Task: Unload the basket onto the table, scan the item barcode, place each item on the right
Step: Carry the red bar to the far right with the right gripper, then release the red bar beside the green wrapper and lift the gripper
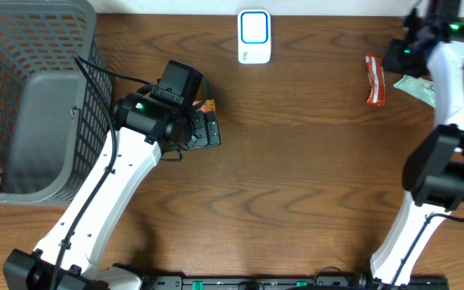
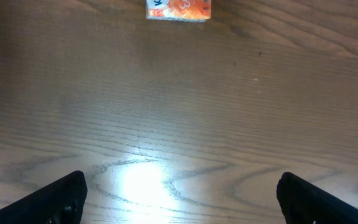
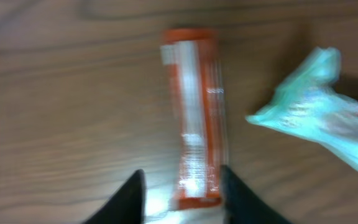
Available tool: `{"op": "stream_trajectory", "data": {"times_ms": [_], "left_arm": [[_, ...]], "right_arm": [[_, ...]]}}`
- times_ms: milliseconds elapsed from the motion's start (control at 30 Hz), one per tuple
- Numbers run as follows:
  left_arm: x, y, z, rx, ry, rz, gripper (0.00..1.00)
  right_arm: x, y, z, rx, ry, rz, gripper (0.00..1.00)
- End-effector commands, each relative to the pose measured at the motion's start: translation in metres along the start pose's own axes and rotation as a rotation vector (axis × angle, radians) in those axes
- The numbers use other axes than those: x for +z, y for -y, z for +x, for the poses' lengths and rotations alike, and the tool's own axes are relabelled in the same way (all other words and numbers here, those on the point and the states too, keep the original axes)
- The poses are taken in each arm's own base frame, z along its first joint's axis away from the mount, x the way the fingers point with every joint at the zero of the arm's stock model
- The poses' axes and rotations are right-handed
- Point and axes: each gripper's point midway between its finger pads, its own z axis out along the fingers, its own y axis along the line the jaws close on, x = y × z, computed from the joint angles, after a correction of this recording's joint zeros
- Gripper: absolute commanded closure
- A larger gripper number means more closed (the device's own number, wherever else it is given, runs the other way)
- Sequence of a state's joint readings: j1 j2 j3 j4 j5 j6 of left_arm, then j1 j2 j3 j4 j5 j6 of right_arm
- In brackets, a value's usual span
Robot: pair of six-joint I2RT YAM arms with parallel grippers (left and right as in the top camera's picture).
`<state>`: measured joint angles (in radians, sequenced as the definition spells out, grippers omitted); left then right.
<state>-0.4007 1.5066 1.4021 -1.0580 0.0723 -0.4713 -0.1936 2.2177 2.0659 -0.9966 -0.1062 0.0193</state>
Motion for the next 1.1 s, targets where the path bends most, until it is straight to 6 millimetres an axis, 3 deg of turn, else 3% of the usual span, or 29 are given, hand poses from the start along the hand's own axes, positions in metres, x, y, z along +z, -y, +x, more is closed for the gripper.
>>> {"op": "stream_trajectory", "data": {"times_ms": [0,133,267,400,800,1067], "left_arm": [[0.0,-0.002,-0.001,0.003,0.0,-0.008,0.02],[0.0,-0.002,-0.001,0.003,0.0,-0.008,0.02],[0.0,-0.002,-0.001,0.003,0.0,-0.008,0.02],[0.0,-0.002,-0.001,0.003,0.0,-0.008,0.02],[0.0,-0.002,-0.001,0.003,0.001,-0.008,0.02],[0.0,-0.002,-0.001,0.003,0.001,-0.008,0.02]], "right_arm": [[0.005,-0.037,0.002,-0.053,0.004,-0.017,0.77],[0.027,-0.045,0.012,-0.03,0.008,0.043,0.77],[0.057,-0.048,0.026,-0.042,0.023,0.042,0.85],[0.074,-0.045,0.026,-0.032,0.073,0.04,0.86],[0.103,-0.019,0.011,0.051,0.215,0.069,0.88],[0.124,0.023,0.03,0.103,0.151,0.151,0.97]]}}
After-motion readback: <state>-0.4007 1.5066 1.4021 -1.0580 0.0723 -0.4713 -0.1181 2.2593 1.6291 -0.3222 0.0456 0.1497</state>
